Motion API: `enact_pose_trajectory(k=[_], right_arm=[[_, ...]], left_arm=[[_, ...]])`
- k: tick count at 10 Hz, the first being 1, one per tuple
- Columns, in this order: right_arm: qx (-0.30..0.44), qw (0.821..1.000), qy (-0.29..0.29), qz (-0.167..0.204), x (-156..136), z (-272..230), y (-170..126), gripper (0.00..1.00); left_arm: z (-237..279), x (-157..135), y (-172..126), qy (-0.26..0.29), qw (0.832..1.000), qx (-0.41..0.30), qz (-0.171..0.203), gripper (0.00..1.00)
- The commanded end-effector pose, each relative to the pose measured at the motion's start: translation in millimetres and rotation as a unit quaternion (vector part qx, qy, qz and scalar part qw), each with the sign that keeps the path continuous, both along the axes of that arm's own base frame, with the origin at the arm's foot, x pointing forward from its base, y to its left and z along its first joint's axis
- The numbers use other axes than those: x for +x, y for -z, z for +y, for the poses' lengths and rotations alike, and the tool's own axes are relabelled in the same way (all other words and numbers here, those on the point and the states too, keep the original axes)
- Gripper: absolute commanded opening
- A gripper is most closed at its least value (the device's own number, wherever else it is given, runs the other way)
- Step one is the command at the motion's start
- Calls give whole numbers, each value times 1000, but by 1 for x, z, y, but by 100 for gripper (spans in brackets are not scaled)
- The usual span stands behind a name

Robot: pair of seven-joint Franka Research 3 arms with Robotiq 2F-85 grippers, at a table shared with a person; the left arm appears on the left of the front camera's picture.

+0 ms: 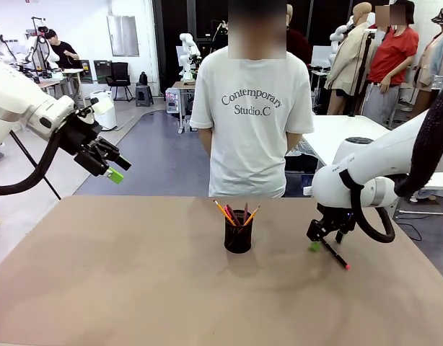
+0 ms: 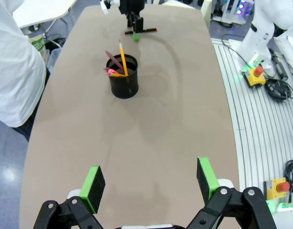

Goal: Place the pens into the pen holder.
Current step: Pick up a writing instrument from the table and place it into the Pen holder.

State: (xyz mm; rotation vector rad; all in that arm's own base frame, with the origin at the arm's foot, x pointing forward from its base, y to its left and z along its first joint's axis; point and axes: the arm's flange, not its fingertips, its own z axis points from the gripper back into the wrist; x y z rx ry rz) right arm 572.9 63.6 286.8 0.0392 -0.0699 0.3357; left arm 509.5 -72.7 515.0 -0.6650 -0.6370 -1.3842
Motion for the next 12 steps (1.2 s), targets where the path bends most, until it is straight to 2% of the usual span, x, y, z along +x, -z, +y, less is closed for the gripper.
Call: enact_pose_trajectory(k=[1,4,9,11,12], right_arm=[[8,1000,-18,23,13,-4,-8,61],[-15,999,-23,20,14,0,-18,2],[-43,998,-28,34,10,1,7,0],[-28,999,-31,32,10,1,2,0],[5,999,-40,27,8,2,-7,0]], left_arm=[[0,-1,-2,-5,1000,0,3,100],[0,-1,-2,-5,1000,0,3,100],[0,-1,-2,-5,1000,0,3,100],[0,-1,-2,-5,1000,0,3,100],[0,-1,-2,-5,1000,0,3,100]])
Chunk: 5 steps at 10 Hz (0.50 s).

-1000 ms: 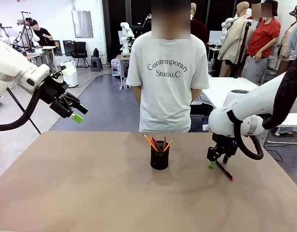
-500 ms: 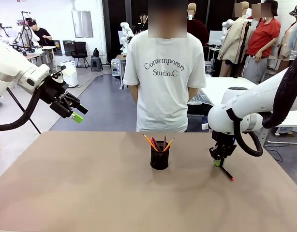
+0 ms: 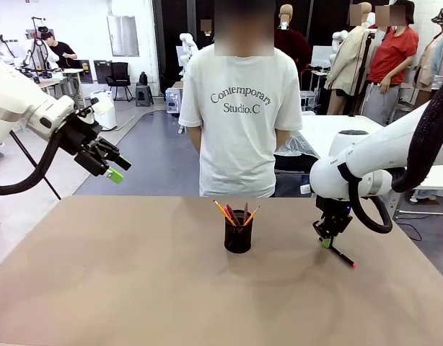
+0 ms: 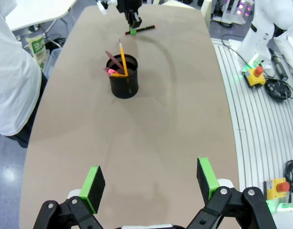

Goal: Place the pens into the pen holder.
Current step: Pick up a writing instrument from the table and place it into the Pen holder.

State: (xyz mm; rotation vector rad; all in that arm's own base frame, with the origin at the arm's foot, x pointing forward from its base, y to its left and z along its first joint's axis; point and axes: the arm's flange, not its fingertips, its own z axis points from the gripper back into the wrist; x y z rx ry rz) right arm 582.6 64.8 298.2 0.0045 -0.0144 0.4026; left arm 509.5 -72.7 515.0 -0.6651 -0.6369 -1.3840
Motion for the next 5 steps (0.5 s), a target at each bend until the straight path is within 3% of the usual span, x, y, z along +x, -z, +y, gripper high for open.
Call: enact_pose_trajectory(k=[1,3,5], right_arm=[[85,996,-16,-2,-2,-2,-7,0],[173,984,-31,-32,-5,-12,-28,0],[255,964,-69,-39,-12,-21,-49,0]], left_arm=[[0,-1,-2,-5,1000,0,3,100],[0,-1,-2,-5,1000,0,3,100],[0,-1,-2,-5,1000,0,3,100]])
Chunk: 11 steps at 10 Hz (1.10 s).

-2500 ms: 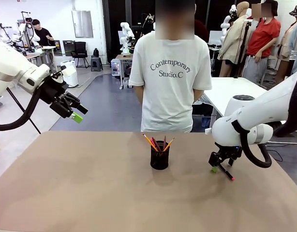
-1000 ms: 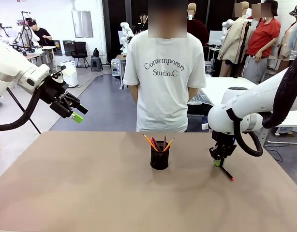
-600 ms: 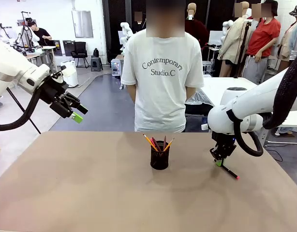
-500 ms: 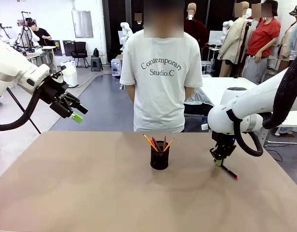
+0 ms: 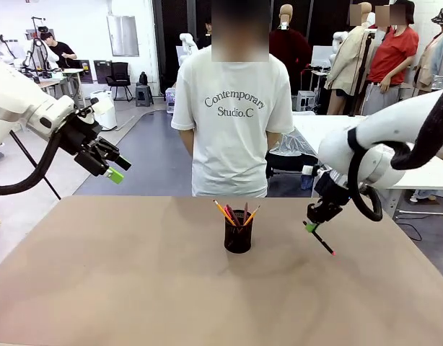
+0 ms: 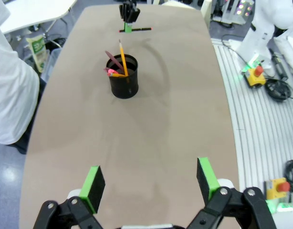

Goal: Place the pens into the pen holder.
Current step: Pick up a writing instrument from the table and place it into the Pen holder.

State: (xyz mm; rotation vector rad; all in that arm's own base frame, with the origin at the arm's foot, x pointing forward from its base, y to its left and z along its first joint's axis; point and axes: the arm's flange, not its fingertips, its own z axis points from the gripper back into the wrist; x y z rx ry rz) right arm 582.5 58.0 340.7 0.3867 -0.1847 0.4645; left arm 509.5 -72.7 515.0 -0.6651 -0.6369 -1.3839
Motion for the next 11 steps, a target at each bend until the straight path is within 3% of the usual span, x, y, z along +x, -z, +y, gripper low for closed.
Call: enact_pose_trajectory(k=[1,4,6,11], right_arm=[[92,994,-59,-13,-13,-19,-16,0],[214,967,-127,-56,-23,-30,-35,0],[240,957,-145,-78,-25,-33,-43,0],[221,964,-132,-70,-25,-30,-42,0]], left_arm=[[0,-1,-2,-5,1000,0,3,100],[0,-1,-2,-5,1000,0,3,100],[0,-1,-2,-5,1000,0,3,100],[0,-1,-2,-5,1000,0,3,100]])
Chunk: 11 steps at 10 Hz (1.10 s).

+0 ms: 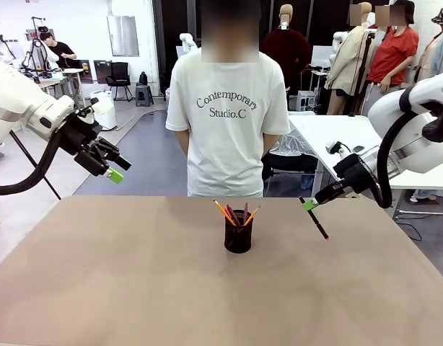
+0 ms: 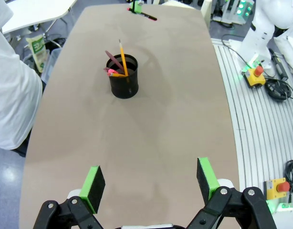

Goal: Place the pens into the pen holder.
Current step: Pick up a writing instrument from the table and place it into the Pen holder.

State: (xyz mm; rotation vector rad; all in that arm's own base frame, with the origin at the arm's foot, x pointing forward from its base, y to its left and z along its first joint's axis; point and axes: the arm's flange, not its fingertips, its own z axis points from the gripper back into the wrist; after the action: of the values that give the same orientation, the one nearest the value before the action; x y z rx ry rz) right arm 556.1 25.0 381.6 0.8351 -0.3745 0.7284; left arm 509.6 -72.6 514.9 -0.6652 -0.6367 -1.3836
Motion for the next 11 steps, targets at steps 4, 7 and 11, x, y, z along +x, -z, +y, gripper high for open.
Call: enact_pose_trajectory(k=[4,7,11], right_arm=[[-4,1000,7,-1,2,3,-1,0],[0,1000,0,0,0,0,0,0],[88,991,-78,-62,-10,34,-10,0]], left_arm=[[0,-1,-2,-5,1000,0,3,100],[0,-1,-2,-5,1000,0,3,100],[0,-1,-2,-5,1000,0,3,100]])
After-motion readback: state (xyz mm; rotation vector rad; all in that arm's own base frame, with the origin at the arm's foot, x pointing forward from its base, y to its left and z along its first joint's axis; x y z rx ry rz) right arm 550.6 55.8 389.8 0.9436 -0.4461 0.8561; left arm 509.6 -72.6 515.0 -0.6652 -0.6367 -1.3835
